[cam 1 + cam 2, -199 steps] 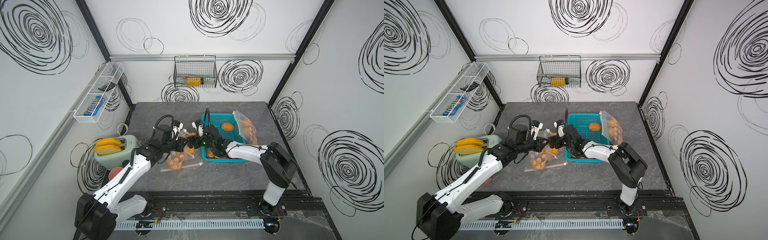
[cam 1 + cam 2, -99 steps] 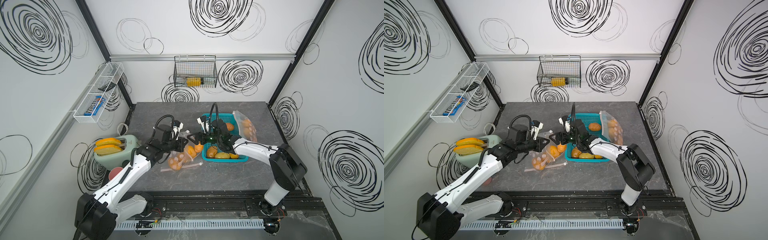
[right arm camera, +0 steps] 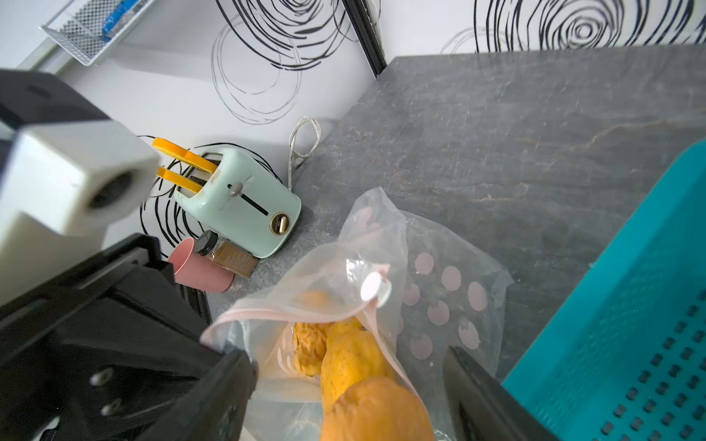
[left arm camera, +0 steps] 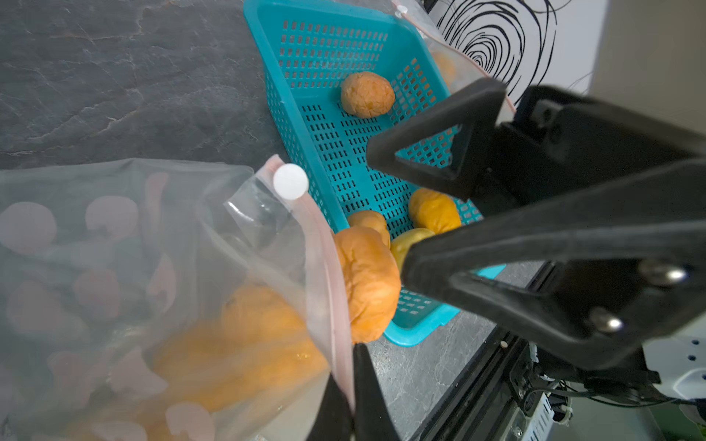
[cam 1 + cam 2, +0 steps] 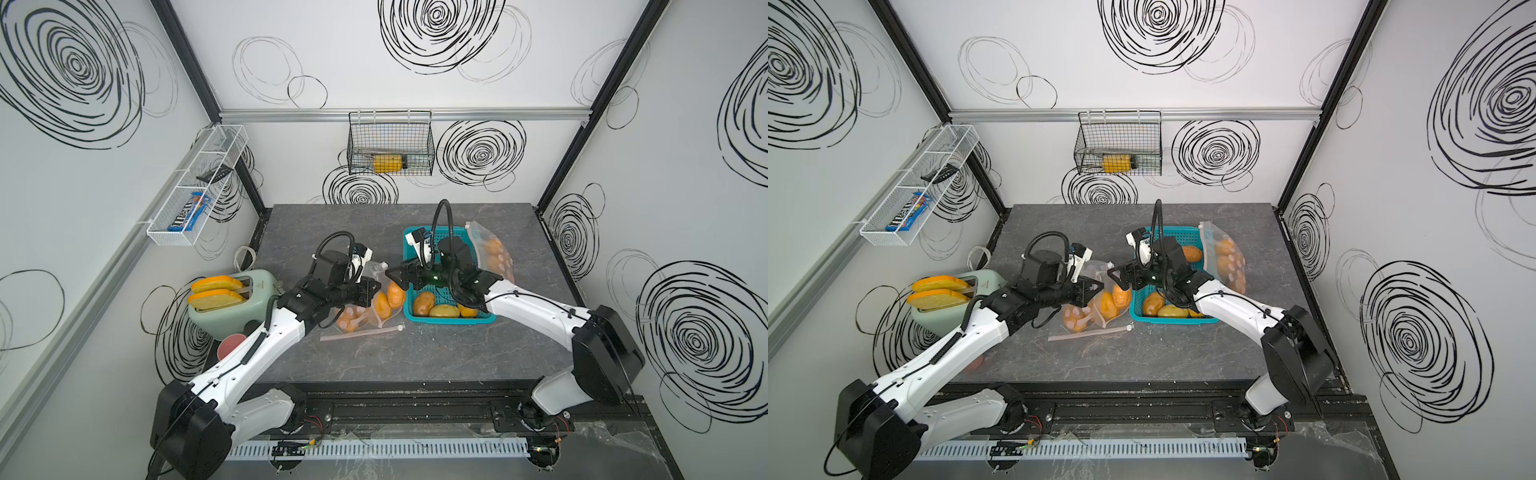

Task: Put the potatoes into a zipper bag and zip it
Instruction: Place the potato into the zipper food storage bag, then adjust the zipper food storage bag in the zipper food storage bag.

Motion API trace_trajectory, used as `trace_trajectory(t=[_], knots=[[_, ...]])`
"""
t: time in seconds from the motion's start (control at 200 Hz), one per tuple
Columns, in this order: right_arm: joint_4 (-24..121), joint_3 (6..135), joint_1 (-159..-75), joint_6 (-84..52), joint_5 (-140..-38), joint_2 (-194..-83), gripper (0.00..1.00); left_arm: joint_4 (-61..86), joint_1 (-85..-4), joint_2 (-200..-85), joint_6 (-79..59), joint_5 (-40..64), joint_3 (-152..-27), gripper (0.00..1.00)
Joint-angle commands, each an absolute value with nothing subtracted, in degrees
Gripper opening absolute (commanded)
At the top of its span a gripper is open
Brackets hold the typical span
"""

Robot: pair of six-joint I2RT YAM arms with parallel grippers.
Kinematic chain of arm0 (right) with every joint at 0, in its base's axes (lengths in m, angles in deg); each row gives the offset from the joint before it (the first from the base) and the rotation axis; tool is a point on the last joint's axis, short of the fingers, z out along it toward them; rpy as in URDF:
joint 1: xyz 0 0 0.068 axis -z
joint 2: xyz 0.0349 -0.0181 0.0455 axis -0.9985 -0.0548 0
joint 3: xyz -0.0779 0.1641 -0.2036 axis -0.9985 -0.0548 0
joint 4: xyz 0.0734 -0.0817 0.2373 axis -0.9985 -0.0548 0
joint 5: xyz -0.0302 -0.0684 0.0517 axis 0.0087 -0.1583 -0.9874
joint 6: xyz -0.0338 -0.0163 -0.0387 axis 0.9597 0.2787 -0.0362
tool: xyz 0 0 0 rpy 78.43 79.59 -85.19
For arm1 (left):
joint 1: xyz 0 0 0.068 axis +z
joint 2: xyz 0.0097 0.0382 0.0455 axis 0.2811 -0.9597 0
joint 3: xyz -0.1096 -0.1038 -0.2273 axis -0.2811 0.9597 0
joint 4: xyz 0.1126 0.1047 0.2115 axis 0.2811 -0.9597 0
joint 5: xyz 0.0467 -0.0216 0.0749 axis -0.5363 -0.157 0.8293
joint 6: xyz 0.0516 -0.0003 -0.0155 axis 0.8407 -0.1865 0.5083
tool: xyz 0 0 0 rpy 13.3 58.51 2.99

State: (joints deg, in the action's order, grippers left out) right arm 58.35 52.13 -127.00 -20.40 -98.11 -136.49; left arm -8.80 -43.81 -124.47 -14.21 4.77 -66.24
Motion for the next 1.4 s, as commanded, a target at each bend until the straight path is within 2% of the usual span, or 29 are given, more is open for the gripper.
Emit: trace_trajectory(t=[0.0,0.16,0.33,0.56,0.696,0.791,1.006,1.396], knots=[[55.8,51.6,-126.8,-17.6,-92.8,-135.5,0.83,-7.5,-44.4,-125.3,-13.3,4.9,-67.8,0.00],[48.7,52.1,-126.9,-19.2,-89.7,-134.0,0.84,-7.5,-44.4,-125.9,-13.5,4.6,-67.7,0.00],[52.9,44.6,-129.2,-20.3,-93.0,-128.9,0.81,-7.4,-44.4,-125.8,-13.6,4.6,-67.7,0.00],[57.6,38.4,-132.9,-17.9,-95.1,-127.0,0.64,-7.3,-44.4,-125.7,-13.5,4.2,-67.7,0.00],[57.2,40.0,-134.3,-16.6,-92.4,-129.9,0.66,-7.4,-44.5,-125.5,-13.4,4.2,-67.7,0.00],[55.4,41.7,-135.0,-16.4,-88.1,-132.1,0.72,-7.4,-44.4,-125.3,-13.3,4.3,-67.7,0.00],[54.5,44.5,-135.7,-15.7,-86.1,-136.3,0.70,-7.4,-44.4,-125.3,-13.3,4.1,-67.7,0.00],[61.0,47.3,-136.7,-15.4,-93.7,-139.0,0.47,-7.3,-44.4,-125.7,-13.2,3.6,-67.7,0.00]])
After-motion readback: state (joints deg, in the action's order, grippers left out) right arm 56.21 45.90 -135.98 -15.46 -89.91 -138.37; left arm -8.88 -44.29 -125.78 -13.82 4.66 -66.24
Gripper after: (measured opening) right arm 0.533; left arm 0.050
